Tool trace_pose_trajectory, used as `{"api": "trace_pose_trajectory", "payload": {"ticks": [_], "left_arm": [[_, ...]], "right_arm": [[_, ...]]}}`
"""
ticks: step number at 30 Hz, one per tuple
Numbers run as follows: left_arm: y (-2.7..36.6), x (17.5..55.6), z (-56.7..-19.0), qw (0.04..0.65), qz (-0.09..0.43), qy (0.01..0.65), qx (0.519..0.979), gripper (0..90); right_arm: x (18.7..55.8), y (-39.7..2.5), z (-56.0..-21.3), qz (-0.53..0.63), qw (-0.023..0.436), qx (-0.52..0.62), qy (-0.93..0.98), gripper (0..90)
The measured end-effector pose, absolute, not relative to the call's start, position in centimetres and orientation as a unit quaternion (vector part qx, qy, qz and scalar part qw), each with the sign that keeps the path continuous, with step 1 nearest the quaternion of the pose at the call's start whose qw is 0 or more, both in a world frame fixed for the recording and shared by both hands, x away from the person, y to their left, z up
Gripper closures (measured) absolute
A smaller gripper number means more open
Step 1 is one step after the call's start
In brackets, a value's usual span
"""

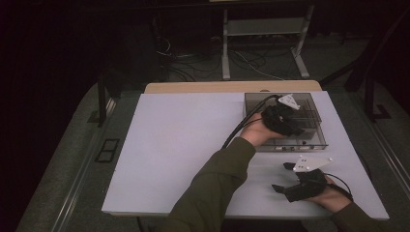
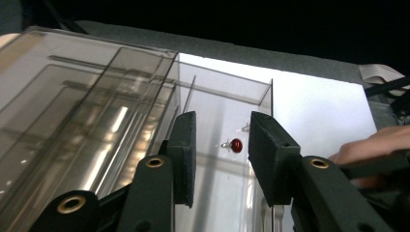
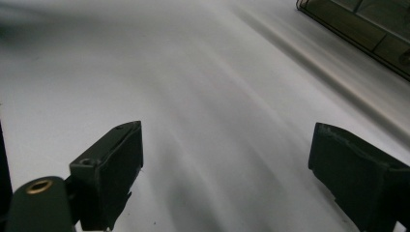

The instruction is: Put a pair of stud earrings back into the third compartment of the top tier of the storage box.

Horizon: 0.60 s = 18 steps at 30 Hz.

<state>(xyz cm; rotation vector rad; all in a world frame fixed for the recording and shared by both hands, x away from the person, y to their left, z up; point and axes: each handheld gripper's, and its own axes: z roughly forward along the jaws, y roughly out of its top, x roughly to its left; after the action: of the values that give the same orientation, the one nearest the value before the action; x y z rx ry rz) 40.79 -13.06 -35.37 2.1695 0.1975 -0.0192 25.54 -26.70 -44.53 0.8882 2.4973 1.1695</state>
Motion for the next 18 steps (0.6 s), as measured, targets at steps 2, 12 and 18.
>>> {"api": "trace_pose_trajectory", "payload": {"ticks": [2, 12, 18], "left_arm": [[-12.2, 40.6, -35.2, 0.465, -0.008, 0.084, 0.881, 58.5], [-6.7, 40.1, -35.0, 0.471, 0.011, 0.114, 0.875, 47.5], [-3.2, 39.7, -35.0, 0.473, 0.024, 0.135, 0.870, 44.2]], "right_arm": [[25.5, -26.7, -44.5, 0.400, 0.122, 0.306, 0.855, 11.6], [25.6, -26.7, -44.6, 0.397, 0.121, 0.305, 0.857, 11.6], [25.6, -26.7, -44.7, 0.396, 0.122, 0.305, 0.857, 11.6]]}}
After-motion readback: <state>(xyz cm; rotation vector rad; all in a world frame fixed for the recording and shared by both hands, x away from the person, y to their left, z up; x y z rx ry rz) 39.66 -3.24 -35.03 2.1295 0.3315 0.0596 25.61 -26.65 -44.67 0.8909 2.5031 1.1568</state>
